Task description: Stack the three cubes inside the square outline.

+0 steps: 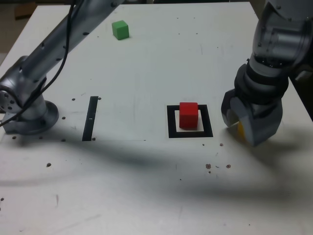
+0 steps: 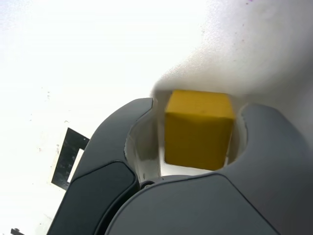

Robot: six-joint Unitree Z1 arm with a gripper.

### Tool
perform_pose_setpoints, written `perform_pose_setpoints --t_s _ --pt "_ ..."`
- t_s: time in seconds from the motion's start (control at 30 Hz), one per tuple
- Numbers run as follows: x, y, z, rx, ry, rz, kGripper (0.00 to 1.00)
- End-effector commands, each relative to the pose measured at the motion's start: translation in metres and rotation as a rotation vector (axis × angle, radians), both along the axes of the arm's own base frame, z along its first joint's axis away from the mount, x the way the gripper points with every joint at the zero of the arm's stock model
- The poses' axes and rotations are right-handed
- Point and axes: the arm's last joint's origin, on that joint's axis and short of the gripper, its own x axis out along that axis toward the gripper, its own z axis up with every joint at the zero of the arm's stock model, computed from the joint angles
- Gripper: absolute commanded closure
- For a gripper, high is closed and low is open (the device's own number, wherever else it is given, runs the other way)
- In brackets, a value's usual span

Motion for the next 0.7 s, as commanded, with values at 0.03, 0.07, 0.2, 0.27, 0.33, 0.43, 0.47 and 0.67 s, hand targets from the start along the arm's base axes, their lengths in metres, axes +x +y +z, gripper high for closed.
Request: perform_pose_setpoints --t_s 0.03,0.07,0.2,0.27,0.33,0.43,0.47,0.67 --pt "0.0 -0.004 0.001 0.005 0.001 -0.009 0.66" --pt "0.0 -0.004 0.002 0.005 0.0 -0.01 0.66" --pt "-0.002 -0.005 0.007 0.005 -0.004 -0.004 0.66" --pt "-0.005 -0.004 0.012 0.006 -0.009 0.007 0.66" --pt "-0.008 -0.003 0.018 0.008 -0.018 0.025 0.66" --pt "-0.015 -0.002 0.029 0.009 -0.035 0.064 0.66" --pt "-0.018 -0.001 0.034 0.009 -0.043 0.086 0.66" --pt "-0.037 0.004 0.055 0.006 -0.076 0.216 0.66"
